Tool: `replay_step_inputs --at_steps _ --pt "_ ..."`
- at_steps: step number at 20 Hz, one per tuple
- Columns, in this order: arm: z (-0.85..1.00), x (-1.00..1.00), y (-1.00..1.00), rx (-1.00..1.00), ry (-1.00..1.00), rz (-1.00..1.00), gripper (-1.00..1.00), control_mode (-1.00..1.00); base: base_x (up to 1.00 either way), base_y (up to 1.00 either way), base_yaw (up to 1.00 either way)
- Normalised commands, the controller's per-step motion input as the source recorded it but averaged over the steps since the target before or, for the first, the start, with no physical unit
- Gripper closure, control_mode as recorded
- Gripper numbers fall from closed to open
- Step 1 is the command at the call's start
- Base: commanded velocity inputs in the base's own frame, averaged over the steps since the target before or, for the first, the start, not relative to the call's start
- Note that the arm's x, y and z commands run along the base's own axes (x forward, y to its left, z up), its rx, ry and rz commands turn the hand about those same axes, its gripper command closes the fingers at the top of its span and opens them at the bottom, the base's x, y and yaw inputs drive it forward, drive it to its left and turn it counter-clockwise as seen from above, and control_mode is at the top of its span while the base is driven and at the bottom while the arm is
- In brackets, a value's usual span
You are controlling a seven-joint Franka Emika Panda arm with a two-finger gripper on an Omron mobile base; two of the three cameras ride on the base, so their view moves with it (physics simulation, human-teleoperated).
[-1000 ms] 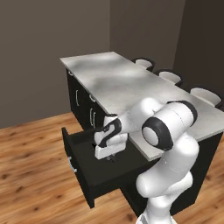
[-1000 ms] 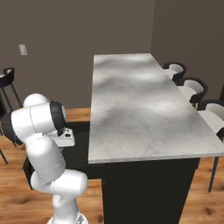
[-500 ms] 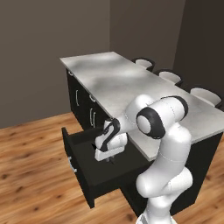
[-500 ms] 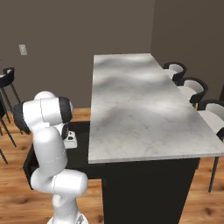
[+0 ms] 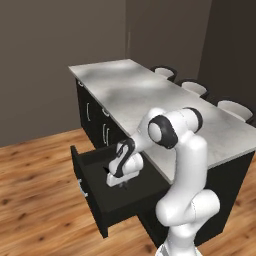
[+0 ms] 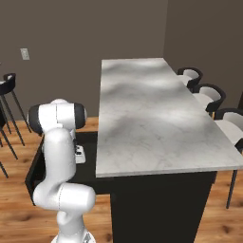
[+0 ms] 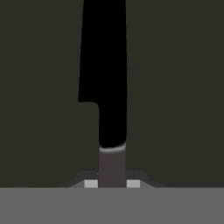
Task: Pick up the metallic utensils from the counter and place them in the open drawer. Make sure not to pick up any wooden utensils.
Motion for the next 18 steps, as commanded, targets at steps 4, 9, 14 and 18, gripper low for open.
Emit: replay_step_inputs --at_steps 4,9,14,18 --pt "-0.30 0.23 0.09 0.00 0.00 0.00 1.00 -1.00 0.00 0.00 0.00" --pt "-0.29 0.04 0.00 -0.01 0.00 0.00 1.00 -1.00 0.00 0.00 0.00" --pt "-0.20 0.00 0.00 0.00 -0.01 0.00 1.00 -1.00 0.00 0.00 0.00" --pt "-0.02 0.00 0.00 0.02 0.00 0.00 1.00 -1.00 0.00 0.00 0.00"
